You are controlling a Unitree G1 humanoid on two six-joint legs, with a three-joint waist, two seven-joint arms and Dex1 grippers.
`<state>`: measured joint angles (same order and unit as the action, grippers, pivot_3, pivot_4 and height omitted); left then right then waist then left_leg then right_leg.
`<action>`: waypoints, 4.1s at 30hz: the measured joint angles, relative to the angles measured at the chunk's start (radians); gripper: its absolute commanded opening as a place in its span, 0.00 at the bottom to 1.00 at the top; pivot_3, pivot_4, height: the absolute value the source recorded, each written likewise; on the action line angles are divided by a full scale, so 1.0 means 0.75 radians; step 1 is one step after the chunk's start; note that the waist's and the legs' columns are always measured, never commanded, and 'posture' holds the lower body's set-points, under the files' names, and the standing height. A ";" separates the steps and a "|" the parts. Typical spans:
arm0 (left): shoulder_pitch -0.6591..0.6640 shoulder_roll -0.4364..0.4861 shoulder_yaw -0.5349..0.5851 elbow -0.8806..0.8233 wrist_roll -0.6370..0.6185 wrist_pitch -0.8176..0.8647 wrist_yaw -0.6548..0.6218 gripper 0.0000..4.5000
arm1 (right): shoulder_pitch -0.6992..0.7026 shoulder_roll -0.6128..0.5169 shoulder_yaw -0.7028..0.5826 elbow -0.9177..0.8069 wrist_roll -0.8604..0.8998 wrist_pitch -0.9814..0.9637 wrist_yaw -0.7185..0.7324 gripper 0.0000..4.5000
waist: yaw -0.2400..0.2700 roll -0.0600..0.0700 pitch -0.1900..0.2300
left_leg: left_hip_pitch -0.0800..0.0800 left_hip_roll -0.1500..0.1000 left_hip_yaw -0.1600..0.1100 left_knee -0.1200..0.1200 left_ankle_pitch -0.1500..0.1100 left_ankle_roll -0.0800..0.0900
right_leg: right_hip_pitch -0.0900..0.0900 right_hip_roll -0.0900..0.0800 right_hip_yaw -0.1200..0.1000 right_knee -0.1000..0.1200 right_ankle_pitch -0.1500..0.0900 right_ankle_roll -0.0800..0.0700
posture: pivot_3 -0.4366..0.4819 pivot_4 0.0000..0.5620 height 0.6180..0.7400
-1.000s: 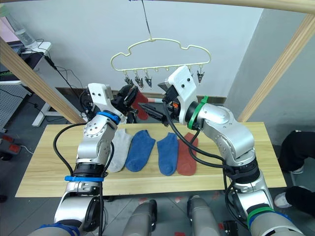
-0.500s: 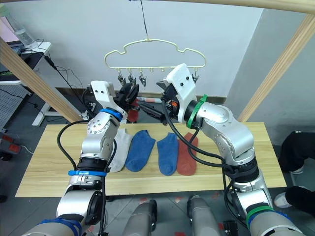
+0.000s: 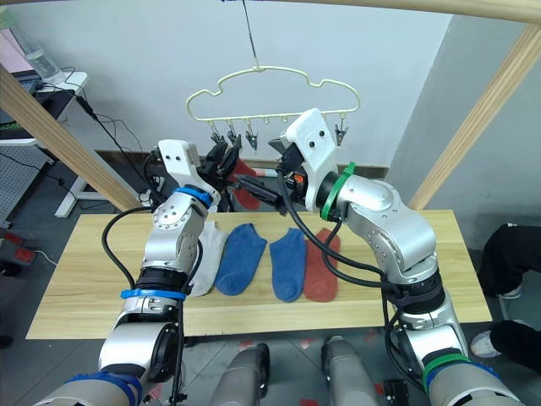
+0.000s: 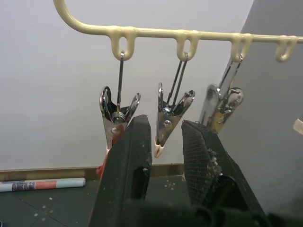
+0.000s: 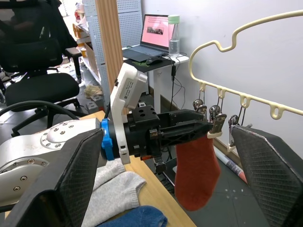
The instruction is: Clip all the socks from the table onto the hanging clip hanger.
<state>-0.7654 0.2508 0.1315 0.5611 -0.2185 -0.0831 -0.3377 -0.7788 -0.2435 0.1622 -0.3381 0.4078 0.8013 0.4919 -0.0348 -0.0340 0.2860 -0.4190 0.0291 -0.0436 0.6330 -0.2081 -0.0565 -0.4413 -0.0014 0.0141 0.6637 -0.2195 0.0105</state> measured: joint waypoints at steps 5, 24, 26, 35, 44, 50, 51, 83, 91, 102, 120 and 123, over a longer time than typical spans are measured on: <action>-0.043 0.000 0.004 0.053 0.002 -0.039 -0.001 0.28 | 0.000 0.000 0.000 0.000 0.000 0.001 0.000 1.00 | -0.001 0.000 0.000 | 0.000 0.000 0.000 0.000 0.000 0.000 | 0.000 0.000 0.000 0.000 0.000 0.000 | 0.40 0.45 1.00; -0.070 0.000 0.016 0.096 0.002 -0.075 -0.001 0.28 | 0.000 -0.001 0.000 0.000 -0.001 0.009 -0.007 1.00 | -0.001 0.000 0.000 | 0.000 0.000 0.000 0.000 0.000 0.000 | 0.000 0.000 0.000 0.000 0.000 0.000 | 0.40 0.44 1.00; -0.074 0.000 0.016 0.103 0.002 -0.077 0.000 0.28 | 0.000 -0.002 0.000 0.000 -0.001 0.009 -0.007 1.00 | -0.001 0.000 0.000 | 0.000 0.000 0.000 0.000 0.000 0.000 | 0.000 0.000 0.000 0.000 0.000 0.000 | 0.40 0.44 1.00; -0.105 -0.002 0.017 0.128 0.002 -0.083 0.002 0.28 | 0.000 -0.004 0.000 0.000 -0.001 0.009 -0.007 1.00 | -0.001 0.000 0.000 | 0.000 0.000 0.000 0.000 0.000 0.000 | 0.000 0.000 0.000 0.000 0.000 0.000 | 0.40 0.43 1.00; -0.105 -0.002 0.018 0.130 0.002 -0.099 0.000 0.28 | 0.000 -0.004 0.000 0.000 -0.001 0.009 -0.007 1.00 | -0.001 0.000 0.000 | 0.000 0.000 0.000 0.000 0.000 0.000 | 0.000 0.000 0.000 0.000 0.000 0.000 | 0.40 0.43 1.00; -0.105 -0.002 0.018 0.130 0.002 -0.103 -0.003 0.05 | 0.000 -0.004 0.000 0.000 -0.001 0.009 -0.007 1.00 | -0.001 0.000 0.000 | 0.000 0.000 0.000 0.000 0.000 0.000 | 0.000 0.000 0.000 0.000 0.000 0.000 | 0.40 0.43 1.00; -0.103 -0.002 0.018 0.128 0.002 -0.102 -0.002 0.03 | 0.000 -0.003 0.000 0.000 -0.001 0.009 -0.007 1.00 | -0.001 0.000 0.000 | 0.000 0.000 0.000 0.000 0.000 0.000 | 0.000 0.000 0.000 0.000 0.000 0.000 | 0.40 0.43 1.00; -0.161 0.494 0.369 -0.465 -0.931 2.191 -0.281 0.02 | 0.130 -0.241 0.339 1.010 -0.432 -0.441 0.311 1.00 | -0.051 0.000 0.001 | 0.003 0.002 -0.001 0.003 0.000 0.000 | 0.002 0.004 0.001 0.003 0.000 0.001 | 0.47 0.50 1.00; -0.147 0.524 0.382 -0.421 -1.100 2.230 -0.203 0.02 | -0.041 -0.092 0.334 1.496 -0.584 -0.725 0.278 1.00 | -0.038 0.000 0.001 | 0.003 0.001 0.001 0.001 0.000 -0.001 | 0.001 0.001 0.002 0.002 0.000 0.001 | 0.49 0.50 1.00; -0.120 0.535 0.411 -0.437 -1.188 2.228 -0.104 0.02 | -0.117 0.006 0.273 1.750 -0.670 -0.894 0.274 0.80 | -0.027 0.000 0.001 | 0.004 0.000 0.002 0.001 0.000 -0.001 | 0.002 -0.001 0.003 0.002 0.000 0.000 | 0.52 0.49 1.00; -0.090 0.489 0.464 -0.467 -1.264 2.226 0.005 0.02 | 0.259 -0.226 0.212 0.806 -0.490 -0.698 0.651 0.01 | -0.011 0.000 0.001 | 0.004 0.001 0.002 0.000 -0.001 -0.003 | 0.001 -0.002 0.003 0.003 0.000 0.000 | 0.51 0.46 1.00; -0.093 0.472 0.464 -0.460 -1.280 2.227 0.026 0.02 | 0.281 -0.275 0.188 0.398 -0.325 -0.457 0.746 0.01 | -0.009 0.000 0.000 | 0.005 0.001 -0.002 0.000 -0.001 -0.003 | 0.002 -0.001 0.000 0.004 0.000 0.001 | 0.51 0.46 1.00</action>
<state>-0.8348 0.6045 0.4797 0.2162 -1.1785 1.5870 -0.3185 -0.5678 -0.4501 0.3033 -0.0393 0.1638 0.4587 1.0517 -0.0413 -0.0343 0.2864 -0.4152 0.0299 -0.0448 0.6333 -0.2085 -0.0587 -0.4402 -0.0024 0.0144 0.6669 -0.2197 0.0111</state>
